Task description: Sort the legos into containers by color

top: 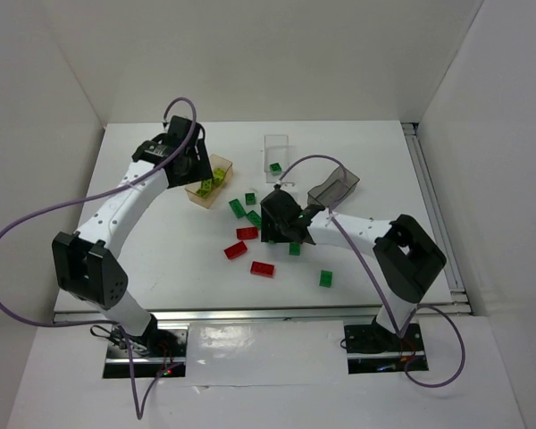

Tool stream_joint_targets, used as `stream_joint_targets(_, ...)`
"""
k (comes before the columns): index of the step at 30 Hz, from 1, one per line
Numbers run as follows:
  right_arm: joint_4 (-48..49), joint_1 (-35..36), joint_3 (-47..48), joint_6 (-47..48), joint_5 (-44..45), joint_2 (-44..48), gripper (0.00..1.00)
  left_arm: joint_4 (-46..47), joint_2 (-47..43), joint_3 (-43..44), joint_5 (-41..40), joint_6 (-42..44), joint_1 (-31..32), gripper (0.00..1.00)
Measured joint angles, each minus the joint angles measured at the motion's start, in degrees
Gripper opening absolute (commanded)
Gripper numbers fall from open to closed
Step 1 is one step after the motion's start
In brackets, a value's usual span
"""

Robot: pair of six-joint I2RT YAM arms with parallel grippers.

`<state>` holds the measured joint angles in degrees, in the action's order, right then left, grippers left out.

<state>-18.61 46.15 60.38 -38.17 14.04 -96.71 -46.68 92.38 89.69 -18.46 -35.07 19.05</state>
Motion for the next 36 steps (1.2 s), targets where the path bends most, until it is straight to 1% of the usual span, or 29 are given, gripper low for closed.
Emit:
stream_joint_targets(9, 1.01, 0.07, 2.78, -0.61, -1.33, -6.54, 0.68, 0.35, -1.62, -2.51, -0.17, -0.13, -0.92, 0.81)
stream_joint_targets(11, 1.01, 0.22, 3.39, -0.66, -0.98, -7.56, 0.61, 0.33, -1.62, -2.91, -0.17, -0.11, -0.98, 0.81)
stream_joint_targets(13, 1.05, 0.46, 4.13, -0.7, -0.46, -8.55, 0.57, 0.46, -1.62, -3.13, -0.17, -0.09, -1.09, 0.81)
stream_joint_targets(14, 1.01, 0.5, 4.42, -0.72, -0.15, -8.85, 0.49, 0.44, -1.62, -3.23, -0.15, -0.09, -1.16, 0.81)
stream_joint_targets(16, 0.92, 0.59, 5.11, -0.57, 0.61, -9.33, 0.42, 0.7, -1.62, -3.74, -0.15, -0.09, -1.42, 0.81)
stream_joint_targets(18, 0.61, 0.59, 6.27, -0.2, 1.62, -9.77, 0.28, 0.79, -1.62, -4.22, -0.15, -0.09, -1.75, 0.81)
stream_joint_targets(22, -0.07, 0.59, 8.63, 0.42, 3.54, -9.79, 0.28, 1.03, -1.62, -5.35, -0.13, -0.09, -2.62, 0.81)
stream_joint_targets(27, -1.18, 0.39, 10.91, 3.34, 6.88, -7.3, 0.29, 1.33, -1.7, -6.75, 0.35, -0.09, -3.98, 0.82)
stream_joint_targets(32, -1.68, -2.12, 21.2, 7.74, 8.92, -8.2, 0.29, 1.84, -2.84, -8.04, 0.79, -0.09, -5.09, 0.82)
stream_joint_targets(33, -1.51, -3.06, 23.67, 8.61, 9.22, -8.87, 0.31, 1.88, -3.1, -8.41, 0.9, -0.09, -5.38, 0.82)
stream_joint_targets(36, -1.03, -6.29, 31.32, 10.99, 10.05, -12.31, 0.31, 2.01, -3.76, -9.42, 1.44, -0.09, -5.99, 0.82)
